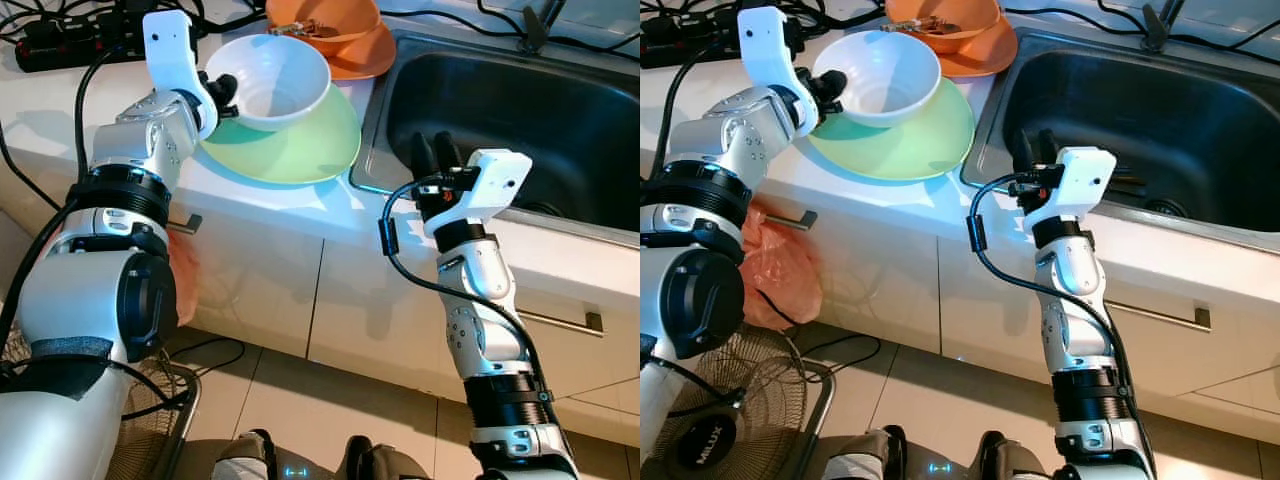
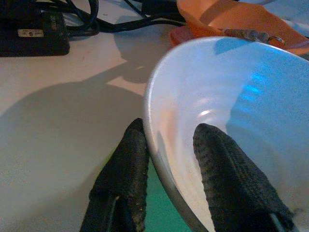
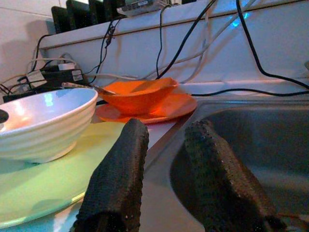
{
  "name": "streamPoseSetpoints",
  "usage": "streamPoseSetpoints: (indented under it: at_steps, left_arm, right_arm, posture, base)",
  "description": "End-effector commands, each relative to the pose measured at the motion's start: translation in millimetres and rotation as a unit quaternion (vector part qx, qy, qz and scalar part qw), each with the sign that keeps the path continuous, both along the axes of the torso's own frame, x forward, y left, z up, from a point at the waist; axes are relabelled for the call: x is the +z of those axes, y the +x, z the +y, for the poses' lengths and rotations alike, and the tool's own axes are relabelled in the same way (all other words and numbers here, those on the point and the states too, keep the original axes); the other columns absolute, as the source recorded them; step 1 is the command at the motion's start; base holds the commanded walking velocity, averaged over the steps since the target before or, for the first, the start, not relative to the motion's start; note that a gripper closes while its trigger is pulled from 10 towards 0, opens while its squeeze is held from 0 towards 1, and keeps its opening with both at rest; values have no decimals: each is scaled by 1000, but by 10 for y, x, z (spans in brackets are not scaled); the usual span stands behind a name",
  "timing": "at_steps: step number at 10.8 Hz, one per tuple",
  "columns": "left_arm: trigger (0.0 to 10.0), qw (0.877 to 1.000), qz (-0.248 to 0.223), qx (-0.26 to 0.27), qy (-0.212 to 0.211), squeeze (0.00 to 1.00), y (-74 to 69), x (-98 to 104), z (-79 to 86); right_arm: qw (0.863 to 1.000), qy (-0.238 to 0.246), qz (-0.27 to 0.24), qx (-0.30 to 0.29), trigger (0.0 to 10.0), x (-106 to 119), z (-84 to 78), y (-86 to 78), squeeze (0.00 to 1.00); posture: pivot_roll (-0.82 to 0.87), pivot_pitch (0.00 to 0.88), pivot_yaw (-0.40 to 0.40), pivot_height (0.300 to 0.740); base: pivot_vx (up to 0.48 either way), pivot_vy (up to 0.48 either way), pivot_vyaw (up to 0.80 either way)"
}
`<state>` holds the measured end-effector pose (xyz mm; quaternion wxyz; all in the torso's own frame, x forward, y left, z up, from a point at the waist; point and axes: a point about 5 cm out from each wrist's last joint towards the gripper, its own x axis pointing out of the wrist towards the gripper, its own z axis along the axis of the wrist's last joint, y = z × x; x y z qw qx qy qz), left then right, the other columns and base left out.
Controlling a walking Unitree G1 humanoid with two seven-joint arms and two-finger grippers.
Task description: Kitchen organization
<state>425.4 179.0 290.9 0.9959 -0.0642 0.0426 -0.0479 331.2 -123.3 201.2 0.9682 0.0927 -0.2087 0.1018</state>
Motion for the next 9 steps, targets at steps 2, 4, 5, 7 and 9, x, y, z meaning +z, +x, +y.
streamPoseSetpoints:
  at_steps: [2, 4, 5, 7, 9]
  left_arm:
    - [0, 1000, -1, -6, 0, 0, -4, 5, -9]
    - [0, 1000, 3, -5, -2, 0, -7, -29, -6]
    - [0, 1000, 3, -9, -2, 0, -8, -36, -32]
    - [0, 1000, 1, -22, -4, 0, -14, -25, -98]
    - [0, 999, -7, -42, -8, 0, -35, 1, -188]
  right_arm:
    - [1000, 0, 1, 4, 10000, 6, -4, 8, 0]
    - [1000, 0, 2, 5, 10000, 7, -4, 8, 0]
    - [1000, 0, 2, 5, 10000, 7, -6, 7, 0]
    - [1000, -1, 3, 6, 10000, 5, -1, 7, 0]
    - [1000, -1, 3, 6, 10000, 4, -1, 9, 0]
  posture:
    - [136, 176, -21, 740]
    - [133, 177, -22, 740]
    - [134, 178, -23, 740]
    - [135, 178, -24, 740]
    - [134, 177, -24, 740]
  base:
    - [0, 0, 0]
    - [0, 0, 0]
    - [0, 0, 0]
    - [0, 0, 0]
    - [0, 0, 0]
